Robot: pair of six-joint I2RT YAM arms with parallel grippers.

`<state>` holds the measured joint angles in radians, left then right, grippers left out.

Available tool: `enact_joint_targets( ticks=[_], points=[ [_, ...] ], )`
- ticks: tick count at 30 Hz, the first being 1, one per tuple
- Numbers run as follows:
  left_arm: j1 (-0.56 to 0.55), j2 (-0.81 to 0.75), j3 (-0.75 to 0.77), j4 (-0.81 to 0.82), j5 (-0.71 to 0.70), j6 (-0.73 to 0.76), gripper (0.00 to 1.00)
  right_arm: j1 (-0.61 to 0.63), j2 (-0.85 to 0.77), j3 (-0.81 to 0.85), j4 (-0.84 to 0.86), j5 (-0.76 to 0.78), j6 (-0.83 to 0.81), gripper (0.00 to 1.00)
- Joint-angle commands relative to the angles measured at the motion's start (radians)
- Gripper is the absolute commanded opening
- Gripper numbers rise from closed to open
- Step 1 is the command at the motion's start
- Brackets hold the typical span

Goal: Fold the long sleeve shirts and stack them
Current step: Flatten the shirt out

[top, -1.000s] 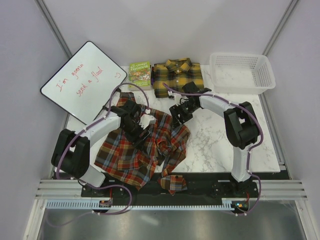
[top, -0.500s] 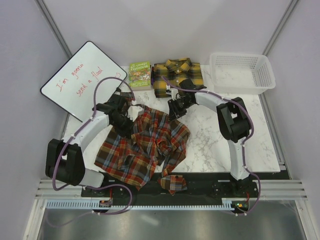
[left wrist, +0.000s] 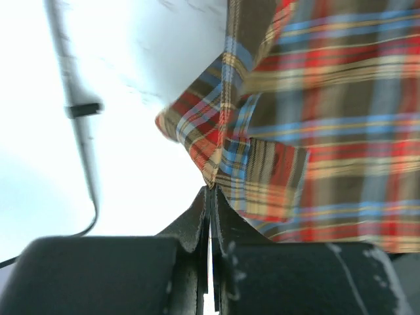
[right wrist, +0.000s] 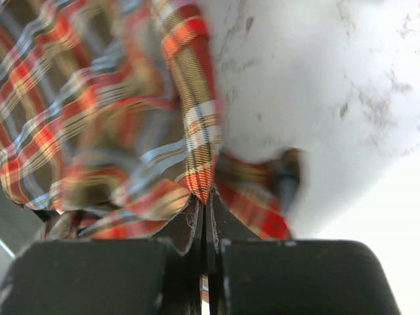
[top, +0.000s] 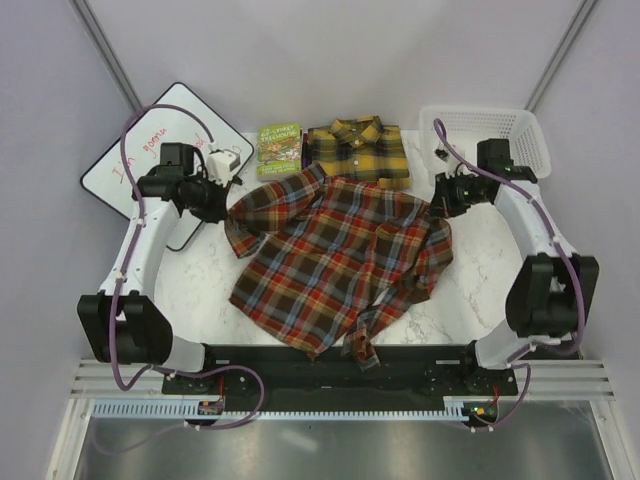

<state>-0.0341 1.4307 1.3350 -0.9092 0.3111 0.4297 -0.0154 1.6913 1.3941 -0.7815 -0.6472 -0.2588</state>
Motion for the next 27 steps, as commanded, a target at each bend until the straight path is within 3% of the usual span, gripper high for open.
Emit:
enact_joint_targets(
  ticks=[1,3,4,6,7,8,10,11,12,14,18,21,27],
  points=[
    [0.094,0.013,0.056,0.027,0.029,0.009,0.02,0.128,-0.214,-0.133,-0.154,-0.003,-0.194,0.00],
    [0.126,0.002,0.029,0.006,0.052,0.036,0.02,0.260,-0.254,-0.177,-0.141,0.085,-0.192,0.00],
    [0.147,-0.016,0.017,-0.002,0.059,0.067,0.02,0.410,-0.277,-0.226,-0.104,0.127,-0.186,0.00],
    [0.160,-0.044,-0.038,-0.022,0.057,0.110,0.02,0.561,-0.285,-0.295,-0.069,0.216,-0.165,0.02],
    [0.172,-0.079,-0.062,-0.022,0.042,0.142,0.02,0.718,-0.279,-0.317,-0.068,0.237,-0.163,0.03],
    [0.175,-0.098,-0.085,-0.022,0.036,0.159,0.02,0.799,-0.275,-0.339,-0.076,0.254,-0.177,0.05],
    [0.189,-0.122,-0.140,-0.022,0.019,0.190,0.02,1.004,-0.280,-0.395,-0.096,0.281,-0.197,0.21],
    [0.194,-0.139,-0.154,-0.020,0.016,0.195,0.02,1.025,-0.289,-0.382,-0.101,0.281,-0.194,0.37],
    [0.195,-0.144,-0.175,-0.022,0.016,0.199,0.02,1.023,-0.307,-0.341,-0.104,0.271,-0.195,0.63],
    [0.197,-0.157,-0.198,-0.022,0.014,0.201,0.02,0.953,-0.311,-0.279,-0.105,0.265,-0.200,0.74],
    [0.195,-0.156,-0.214,-0.016,0.022,0.205,0.02,0.693,-0.227,-0.073,-0.122,0.140,-0.205,0.77],
    [0.197,-0.147,-0.209,-0.013,0.032,0.198,0.02,0.600,-0.091,0.050,-0.111,0.115,-0.108,0.75],
    [0.201,-0.145,-0.195,-0.008,0.039,0.176,0.02,0.581,0.137,0.195,-0.047,0.073,0.001,0.73]
  ],
)
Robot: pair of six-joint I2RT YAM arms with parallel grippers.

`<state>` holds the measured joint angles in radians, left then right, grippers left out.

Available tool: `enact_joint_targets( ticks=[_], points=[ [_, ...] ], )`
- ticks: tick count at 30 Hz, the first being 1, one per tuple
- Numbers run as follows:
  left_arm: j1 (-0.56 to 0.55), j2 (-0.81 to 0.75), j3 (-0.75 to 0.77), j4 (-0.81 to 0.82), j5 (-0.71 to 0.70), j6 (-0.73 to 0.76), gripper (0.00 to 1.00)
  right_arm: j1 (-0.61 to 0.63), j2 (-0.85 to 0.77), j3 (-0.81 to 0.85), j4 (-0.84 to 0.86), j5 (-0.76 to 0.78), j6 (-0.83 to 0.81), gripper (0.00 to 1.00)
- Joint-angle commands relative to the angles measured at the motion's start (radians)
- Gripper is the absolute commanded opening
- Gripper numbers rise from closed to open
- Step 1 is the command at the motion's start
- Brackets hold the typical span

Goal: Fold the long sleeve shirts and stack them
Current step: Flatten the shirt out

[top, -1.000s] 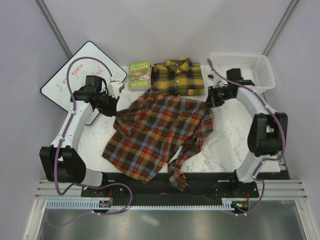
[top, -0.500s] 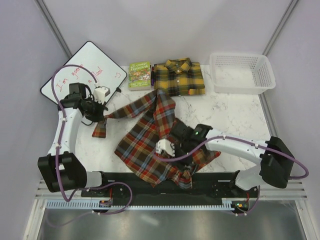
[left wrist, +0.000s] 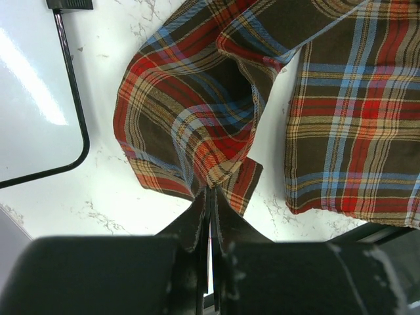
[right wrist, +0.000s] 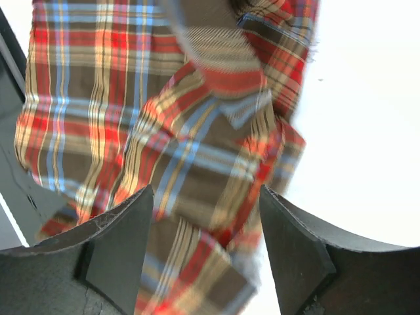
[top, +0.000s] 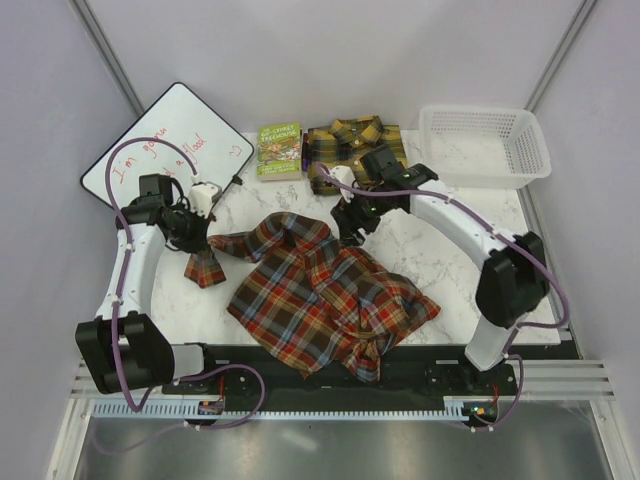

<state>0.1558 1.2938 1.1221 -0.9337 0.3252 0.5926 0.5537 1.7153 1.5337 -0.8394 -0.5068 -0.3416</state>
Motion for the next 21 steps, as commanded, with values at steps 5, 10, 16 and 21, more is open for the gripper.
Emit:
enact_joint_targets(
  ticks=[5,10,16,21],
  points=[
    [0.016,-0.010,0.042,0.010,0.037,0.001,0.02,-0.008,0.161,-0.010,0.011,0.031,0.030,0.70],
    [0.016,-0.007,0.035,0.009,0.051,0.004,0.02,-0.106,0.161,-0.034,0.000,-0.094,0.012,0.70],
    [0.016,-0.004,0.027,0.010,0.064,-0.002,0.02,-0.256,0.239,0.029,-0.035,-0.277,0.061,0.60],
    [0.016,0.004,0.031,0.009,0.069,-0.002,0.02,-0.278,0.317,-0.017,-0.021,-0.289,0.084,0.38]
  ],
)
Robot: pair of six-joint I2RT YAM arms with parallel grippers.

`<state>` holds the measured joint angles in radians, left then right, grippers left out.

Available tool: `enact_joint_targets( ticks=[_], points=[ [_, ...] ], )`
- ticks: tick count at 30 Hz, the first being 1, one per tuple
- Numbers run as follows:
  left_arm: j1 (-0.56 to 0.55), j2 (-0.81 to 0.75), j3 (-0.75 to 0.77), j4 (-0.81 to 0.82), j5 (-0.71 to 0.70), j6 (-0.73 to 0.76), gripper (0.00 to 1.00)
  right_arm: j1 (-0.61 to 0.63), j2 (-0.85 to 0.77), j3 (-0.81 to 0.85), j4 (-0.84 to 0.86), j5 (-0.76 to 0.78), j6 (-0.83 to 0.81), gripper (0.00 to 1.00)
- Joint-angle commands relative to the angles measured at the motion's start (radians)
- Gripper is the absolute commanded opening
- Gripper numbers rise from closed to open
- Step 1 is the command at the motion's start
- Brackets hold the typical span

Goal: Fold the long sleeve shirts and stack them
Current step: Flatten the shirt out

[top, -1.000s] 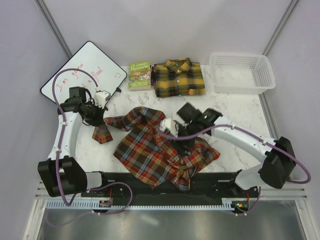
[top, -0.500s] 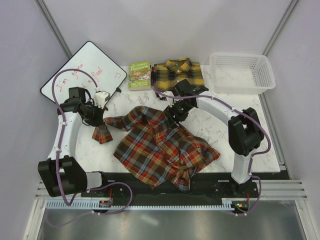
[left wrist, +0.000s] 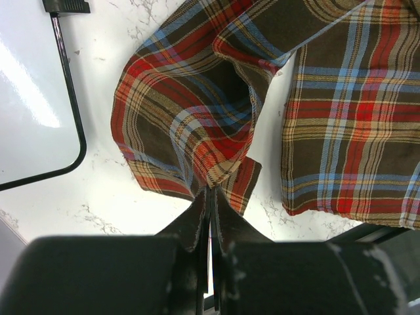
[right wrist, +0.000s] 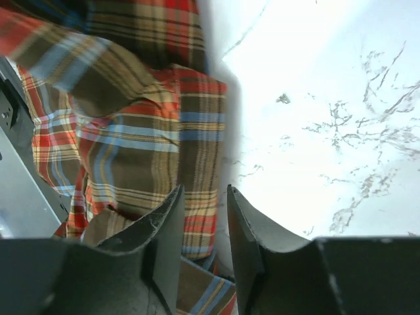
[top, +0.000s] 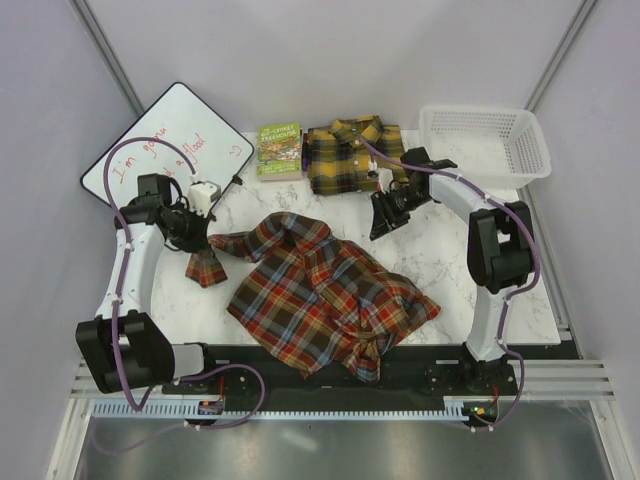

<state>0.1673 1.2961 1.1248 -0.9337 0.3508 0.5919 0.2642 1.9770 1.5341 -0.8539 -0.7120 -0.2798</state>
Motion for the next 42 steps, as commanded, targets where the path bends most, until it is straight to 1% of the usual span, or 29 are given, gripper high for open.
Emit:
enact_joint_targets(
  ticks=[1,6,8,10,13,18,21,24,25,27,28,30,31,34,36,37,38,39,40,41,42],
  points=[
    [0.005,0.003,0.027,0.009,0.042,-0.001,0.02,0.012,0.063,-0.028,-0.001,-0.077,0.033,0.38],
    [0.005,0.005,0.026,0.009,0.047,-0.003,0.02,0.013,0.091,-0.089,0.059,-0.035,0.045,0.38],
    [0.005,0.006,0.024,0.010,0.043,-0.004,0.02,0.015,0.103,-0.097,0.058,-0.064,0.050,0.42],
    [0.005,0.011,0.021,0.010,0.043,-0.004,0.02,0.013,0.105,-0.109,0.056,-0.090,0.050,0.50],
    [0.005,0.017,0.021,0.013,0.045,-0.006,0.02,0.020,0.106,-0.126,0.059,-0.107,0.051,0.54],
    [0.003,0.020,0.020,0.015,0.048,-0.012,0.02,0.033,0.118,-0.143,0.070,-0.158,0.057,0.53],
    [0.005,0.019,0.020,0.015,0.045,-0.012,0.02,0.043,0.140,-0.137,0.073,-0.213,0.070,0.52],
    [0.005,0.022,0.020,0.015,0.047,-0.012,0.02,0.043,0.146,-0.134,0.079,-0.276,0.082,0.44],
    [0.005,0.022,0.020,0.015,0.043,-0.012,0.02,0.044,0.134,-0.134,0.079,-0.288,0.085,0.35],
    [0.005,0.025,0.023,0.016,0.043,-0.012,0.02,0.043,0.115,-0.132,0.079,-0.300,0.090,0.22],
    [0.005,0.023,0.026,0.018,0.043,-0.015,0.02,0.043,0.090,-0.127,0.076,-0.297,0.094,0.12],
    [0.005,0.028,0.038,0.018,0.045,-0.017,0.02,0.035,0.059,-0.115,0.072,-0.281,0.099,0.02],
    [0.005,0.029,0.046,0.019,0.048,-0.021,0.02,0.029,0.025,-0.097,0.059,-0.273,0.099,0.00],
    [0.005,0.034,0.088,0.012,0.068,-0.033,0.02,-0.005,-0.047,-0.046,0.036,-0.219,0.088,0.00],
    [0.005,0.035,0.153,-0.017,0.125,-0.038,0.02,-0.043,-0.082,-0.016,0.023,-0.149,0.068,0.00],
    [0.005,0.037,0.176,-0.033,0.157,-0.037,0.02,-0.057,-0.113,0.026,-0.008,-0.117,0.053,0.00],
    [0.001,0.035,0.203,-0.046,0.228,-0.037,0.02,-0.077,-0.122,0.049,-0.023,-0.083,0.018,0.00],
    [0.000,0.040,0.269,-0.088,0.272,-0.037,0.02,-0.085,-0.132,0.073,-0.039,-0.014,-0.002,0.00],
    [-0.006,0.043,0.311,-0.112,0.313,-0.034,0.02,-0.089,-0.139,0.116,-0.074,0.018,-0.022,0.00],
    [-0.044,0.051,0.354,-0.146,0.392,-0.026,0.02,-0.101,-0.139,0.133,-0.085,0.051,-0.039,0.00],
    [-0.075,0.054,0.444,-0.209,0.431,-0.017,0.02,-0.108,-0.139,0.149,-0.095,0.081,-0.067,0.00]
  ],
)
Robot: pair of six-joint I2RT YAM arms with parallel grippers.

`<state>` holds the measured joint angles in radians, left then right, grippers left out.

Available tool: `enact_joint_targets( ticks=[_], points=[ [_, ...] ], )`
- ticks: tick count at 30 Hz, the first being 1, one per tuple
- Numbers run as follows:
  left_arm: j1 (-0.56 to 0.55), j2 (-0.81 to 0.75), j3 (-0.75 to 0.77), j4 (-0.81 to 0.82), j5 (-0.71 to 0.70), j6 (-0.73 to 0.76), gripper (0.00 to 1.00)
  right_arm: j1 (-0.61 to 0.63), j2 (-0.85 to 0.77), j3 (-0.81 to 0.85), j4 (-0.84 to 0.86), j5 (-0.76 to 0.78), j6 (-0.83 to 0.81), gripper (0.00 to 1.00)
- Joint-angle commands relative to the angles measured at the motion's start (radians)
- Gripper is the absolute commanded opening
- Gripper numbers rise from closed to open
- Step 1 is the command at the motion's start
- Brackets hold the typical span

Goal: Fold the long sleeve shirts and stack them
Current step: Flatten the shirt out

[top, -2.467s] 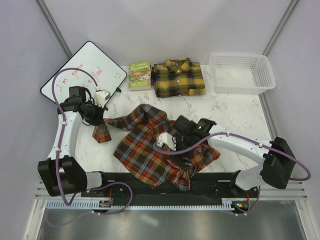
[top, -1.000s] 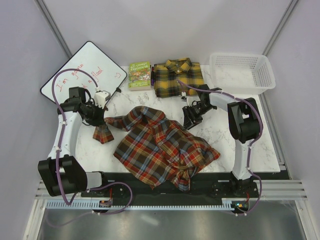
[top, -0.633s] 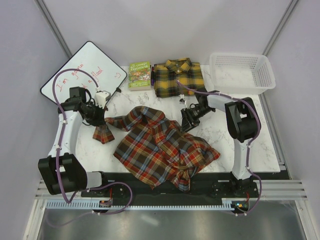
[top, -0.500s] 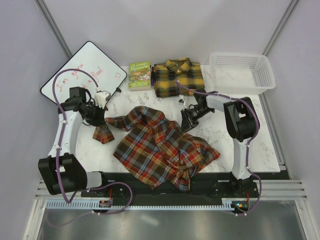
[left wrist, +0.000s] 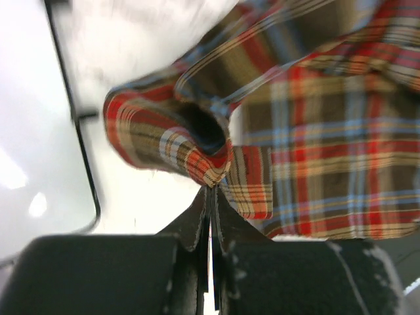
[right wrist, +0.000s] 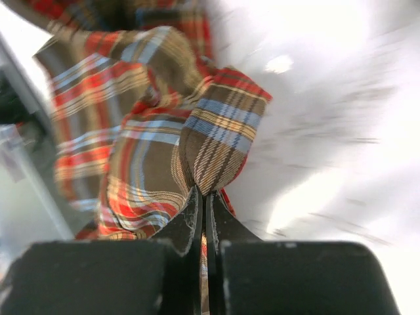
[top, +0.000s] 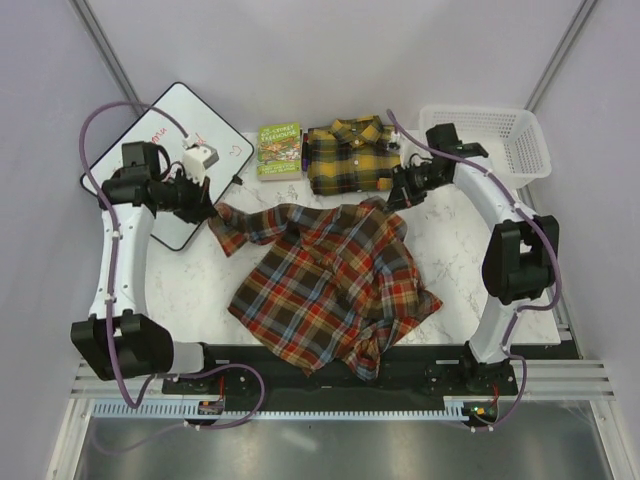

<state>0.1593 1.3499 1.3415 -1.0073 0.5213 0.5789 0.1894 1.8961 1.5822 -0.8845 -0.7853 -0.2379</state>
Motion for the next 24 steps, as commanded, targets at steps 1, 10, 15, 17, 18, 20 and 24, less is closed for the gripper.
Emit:
enact_joint_targets(
  ticks=[1,10,15,17,18,20,24],
  points=[
    [-0.107,0.000,0.267,-0.167,0.296,0.013,0.02,-0.039,-0.051,0.122,-0.085,0.194,-0.126,0.00],
    [-0.857,-0.034,0.392,-0.149,0.356,-0.068,0.02,-0.168,-0.009,0.154,-0.088,0.278,-0.189,0.00],
    [-1.214,-0.031,0.207,-0.071,0.200,-0.083,0.19,-0.220,-0.020,0.136,-0.088,0.276,-0.210,0.00],
    [-1.158,-0.028,0.167,-0.057,0.178,-0.125,0.42,-0.229,-0.025,0.116,-0.090,0.287,-0.228,0.00],
    [-1.097,-0.038,0.115,-0.042,0.210,-0.131,0.50,-0.231,-0.028,0.111,-0.090,0.297,-0.236,0.00],
    [-0.842,-0.066,0.046,0.002,0.253,-0.177,0.62,-0.237,-0.035,0.085,-0.088,0.305,-0.256,0.00],
    [-0.591,-0.074,-0.171,0.056,0.039,-0.079,0.64,-0.238,-0.046,0.041,-0.087,0.333,-0.274,0.00]
  ],
)
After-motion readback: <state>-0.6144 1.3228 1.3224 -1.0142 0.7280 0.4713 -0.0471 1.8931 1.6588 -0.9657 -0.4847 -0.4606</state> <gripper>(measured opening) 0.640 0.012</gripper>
